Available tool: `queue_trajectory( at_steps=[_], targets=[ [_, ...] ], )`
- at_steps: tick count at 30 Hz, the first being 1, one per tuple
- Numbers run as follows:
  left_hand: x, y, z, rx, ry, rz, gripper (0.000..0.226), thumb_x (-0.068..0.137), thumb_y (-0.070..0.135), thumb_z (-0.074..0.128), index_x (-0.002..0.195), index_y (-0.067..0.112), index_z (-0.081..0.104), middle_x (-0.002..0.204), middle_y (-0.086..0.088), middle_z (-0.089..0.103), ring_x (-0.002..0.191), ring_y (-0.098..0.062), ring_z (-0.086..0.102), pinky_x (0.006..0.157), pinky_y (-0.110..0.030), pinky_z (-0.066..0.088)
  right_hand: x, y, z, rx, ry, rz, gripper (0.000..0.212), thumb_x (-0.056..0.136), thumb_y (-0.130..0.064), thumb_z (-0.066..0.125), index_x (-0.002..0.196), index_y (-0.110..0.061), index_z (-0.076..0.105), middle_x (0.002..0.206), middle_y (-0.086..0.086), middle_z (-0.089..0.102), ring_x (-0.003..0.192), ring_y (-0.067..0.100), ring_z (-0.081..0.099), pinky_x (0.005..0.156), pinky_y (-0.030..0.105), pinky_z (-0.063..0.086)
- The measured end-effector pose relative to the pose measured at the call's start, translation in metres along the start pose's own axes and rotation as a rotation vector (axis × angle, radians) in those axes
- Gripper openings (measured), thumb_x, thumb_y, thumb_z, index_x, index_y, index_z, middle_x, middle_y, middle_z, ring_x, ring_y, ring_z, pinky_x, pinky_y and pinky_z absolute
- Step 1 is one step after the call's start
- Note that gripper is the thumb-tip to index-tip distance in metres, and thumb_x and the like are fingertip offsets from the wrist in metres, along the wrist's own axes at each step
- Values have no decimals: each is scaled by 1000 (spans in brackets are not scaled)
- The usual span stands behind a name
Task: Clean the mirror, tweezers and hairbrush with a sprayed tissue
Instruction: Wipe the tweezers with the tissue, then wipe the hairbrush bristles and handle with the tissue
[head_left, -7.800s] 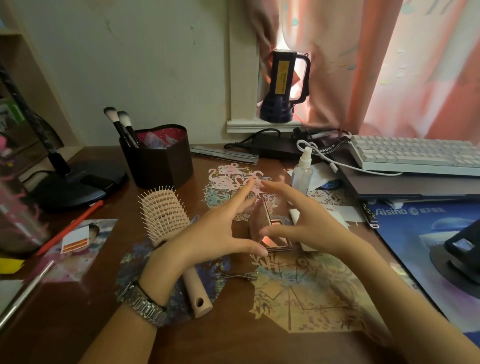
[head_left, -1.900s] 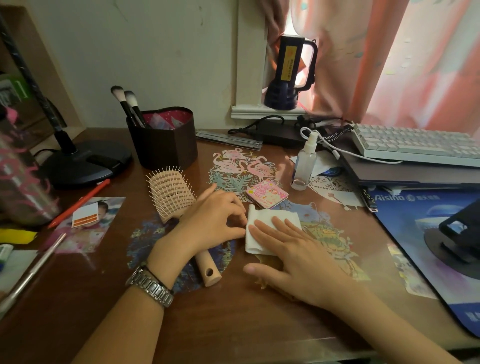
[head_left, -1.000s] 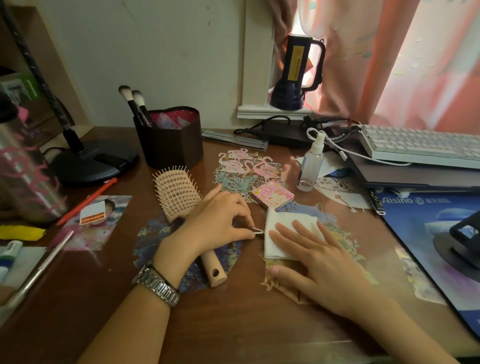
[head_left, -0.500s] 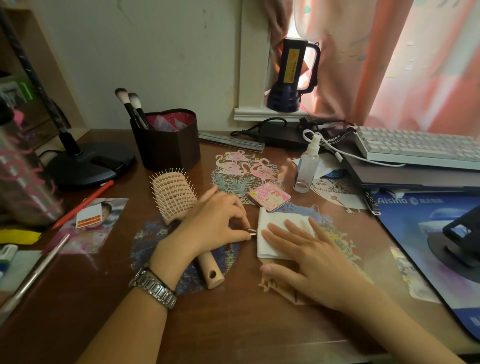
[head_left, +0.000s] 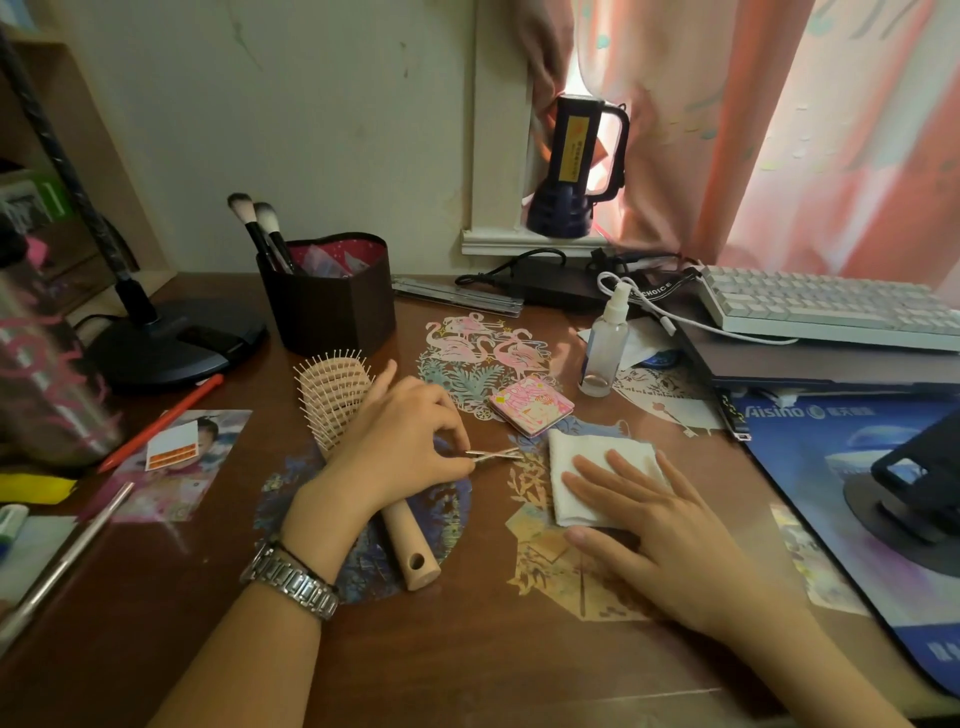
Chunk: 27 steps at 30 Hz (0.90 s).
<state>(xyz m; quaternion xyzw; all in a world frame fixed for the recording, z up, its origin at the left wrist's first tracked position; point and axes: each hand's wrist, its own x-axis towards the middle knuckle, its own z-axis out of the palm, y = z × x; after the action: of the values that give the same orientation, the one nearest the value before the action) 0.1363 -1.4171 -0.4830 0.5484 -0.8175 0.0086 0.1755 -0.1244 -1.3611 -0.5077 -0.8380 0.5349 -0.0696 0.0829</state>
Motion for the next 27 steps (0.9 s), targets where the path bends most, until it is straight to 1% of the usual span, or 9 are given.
queue_trajectory(
  at_steps=[4,10,13,16,18,20,22,24,27],
  targets=[
    [3,-2,1,119,48,-72,19,74,52,65,79,34,68,99,15,58,110,-9,44,116,-40,-3,1,-2,0,11,5,4,72,76,-81,9,139,-51,24,148,-30,11,143,0,1,119,39,-6],
    [11,-3,11,186,82,-121,24,77,53,62,88,33,70,103,11,60,111,-12,45,116,-44,2,0,-2,2,12,18,2,77,73,-84,4,139,-51,24,148,-30,10,143,0,0,118,36,-7],
    [12,-3,14,182,75,-121,26,78,52,62,93,33,70,106,10,60,112,-13,45,116,-44,3,0,-2,2,12,21,6,76,73,-84,5,139,-51,23,148,-30,10,143,0,-1,118,35,-8],
    [11,-6,6,123,77,-137,36,76,59,60,103,36,66,111,12,59,116,-12,43,116,-43,2,1,-2,4,18,26,9,77,72,-85,4,139,-52,23,148,-30,10,142,-1,-1,119,36,-7],
    [8,-13,-6,79,134,-181,40,74,61,59,106,36,63,115,12,58,118,-12,44,116,-41,4,1,-1,4,25,28,8,77,71,-86,3,138,-53,23,147,-31,11,142,-1,-1,119,36,-6],
    [3,-25,-20,41,242,-247,37,75,55,63,106,33,64,116,8,59,116,-15,47,115,-42,10,0,-1,5,30,28,9,76,71,-87,4,137,-54,23,147,-32,10,142,-1,-2,118,34,-7],
    [-5,-36,-29,-29,293,-347,31,79,45,65,106,29,65,117,4,59,114,-18,48,111,-46,25,1,-1,5,30,22,11,74,71,-87,3,136,-56,21,147,-33,8,142,-2,-4,118,33,-9],
    [-11,-48,-31,-88,261,-438,29,83,40,62,108,28,63,119,2,57,112,-20,48,99,-47,38,1,0,5,34,15,11,72,71,-87,3,135,-58,19,146,-34,7,142,-3,-4,117,31,-9],
    [-17,-61,-27,-97,128,-499,29,86,40,57,114,31,59,124,2,54,112,-21,49,95,-45,42,1,-1,4,11,7,4,70,69,-88,0,132,-61,15,145,-35,3,141,-4,-6,117,29,-10]
  ],
)
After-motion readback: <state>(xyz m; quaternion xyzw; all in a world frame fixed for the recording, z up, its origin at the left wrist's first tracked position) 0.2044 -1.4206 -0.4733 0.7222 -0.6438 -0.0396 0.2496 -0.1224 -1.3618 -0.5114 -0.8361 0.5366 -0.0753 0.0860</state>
